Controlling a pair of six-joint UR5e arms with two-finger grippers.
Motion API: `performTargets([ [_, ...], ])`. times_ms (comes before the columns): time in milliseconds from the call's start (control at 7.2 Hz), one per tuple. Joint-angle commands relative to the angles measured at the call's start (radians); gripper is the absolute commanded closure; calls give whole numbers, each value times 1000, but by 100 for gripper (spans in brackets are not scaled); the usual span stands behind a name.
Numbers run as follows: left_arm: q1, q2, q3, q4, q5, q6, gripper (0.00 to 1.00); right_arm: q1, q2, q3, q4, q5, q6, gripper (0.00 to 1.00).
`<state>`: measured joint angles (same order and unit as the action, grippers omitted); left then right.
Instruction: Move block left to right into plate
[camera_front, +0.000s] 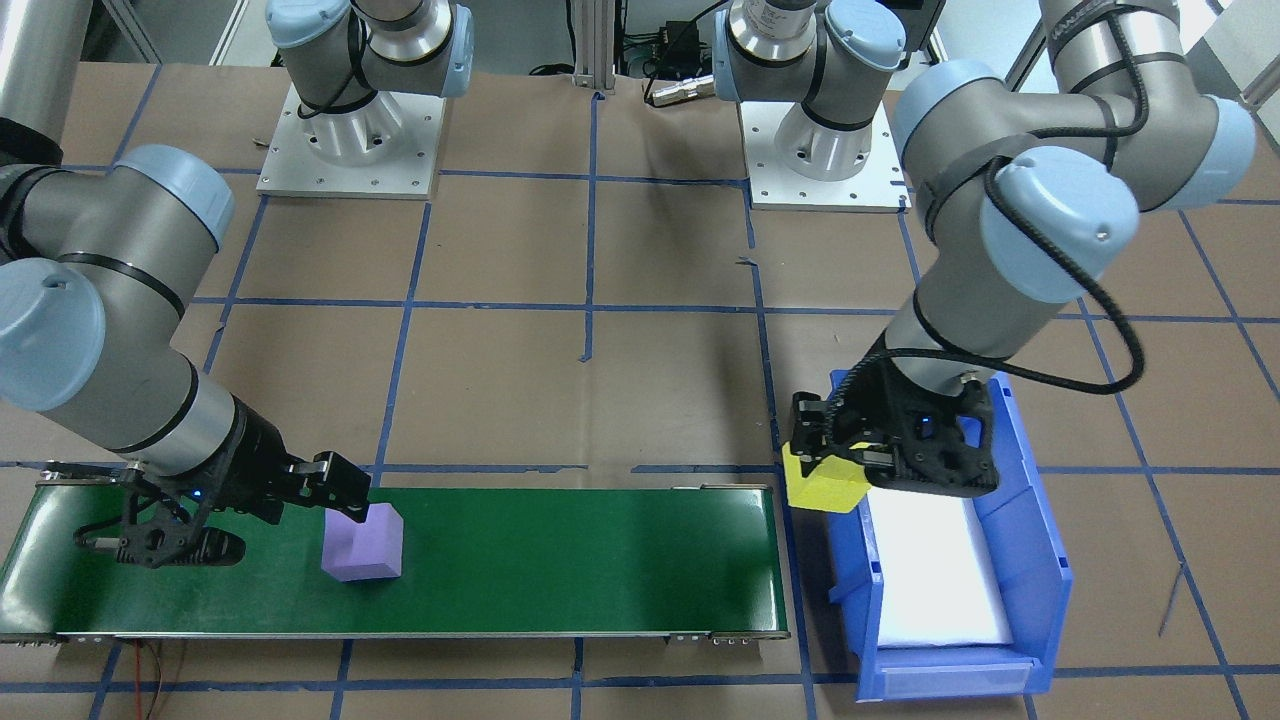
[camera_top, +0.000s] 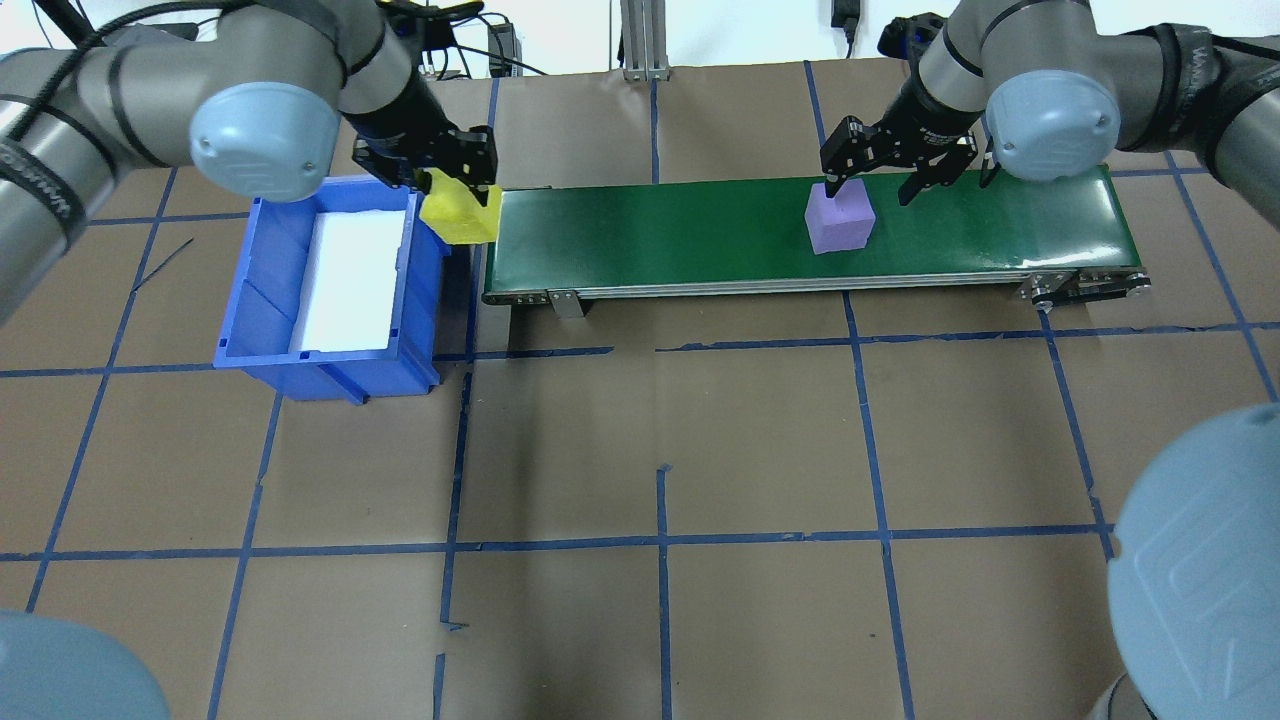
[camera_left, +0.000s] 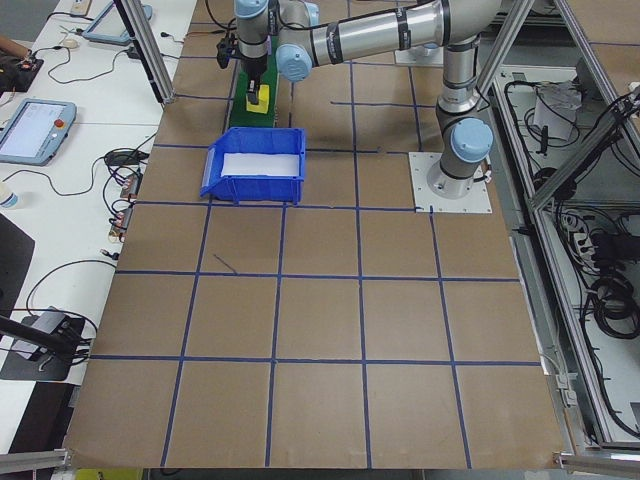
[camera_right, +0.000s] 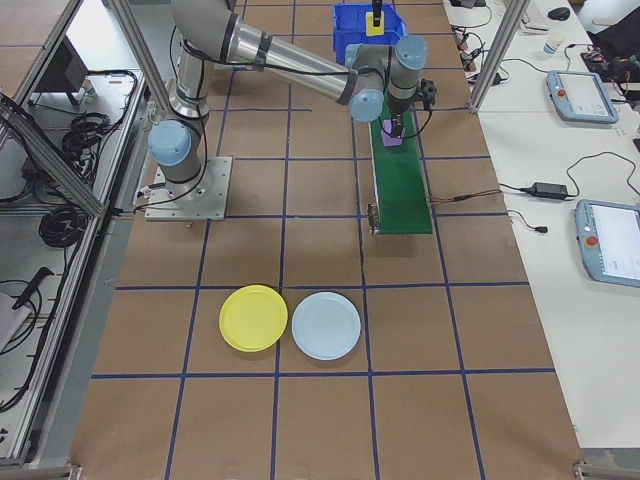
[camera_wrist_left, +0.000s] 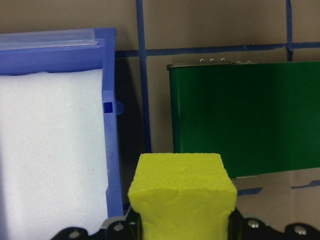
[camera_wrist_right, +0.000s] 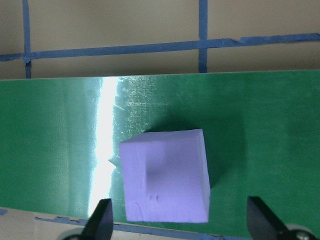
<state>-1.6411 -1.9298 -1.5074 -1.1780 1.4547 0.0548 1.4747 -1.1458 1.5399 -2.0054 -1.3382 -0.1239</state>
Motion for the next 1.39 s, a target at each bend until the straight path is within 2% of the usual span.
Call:
performTargets([
  [0,-79,-88,4,111,9,-44,73,-1,20,23,-59,-13,-92,7],
  [139,-75,-150,25,127,22,-46,73,-1,26,28,-64,-15,-94,7],
  [278,-75,-167,50,133,101,-70,72,-2,34,37,-71,-18,-92,11],
  [417,-75,-167,74,133,95,-111,66,-2,43,48,-106,-57,-92,15],
  [556,-75,-170,76,133,95,-121,66,-4,44,55,-108,-144,-92,28],
  [694,-75,-175,62,133,93,-121,35,-8,38,55,-105,-174,-89,48],
  [833,-75,-176,52,133,92,-139,6,-52,29,40,-101,-180,-83,63],
  [972,-75,-167,42,132,92,-174,0,-162,-1,37,-87,-208,-117,70],
  [1111,-78,-128,29,105,105,-162,0,-301,-30,37,-50,-210,-282,71],
  [1250,-79,-62,23,19,104,-162,0,-444,-38,45,-44,-217,-436,72],
])
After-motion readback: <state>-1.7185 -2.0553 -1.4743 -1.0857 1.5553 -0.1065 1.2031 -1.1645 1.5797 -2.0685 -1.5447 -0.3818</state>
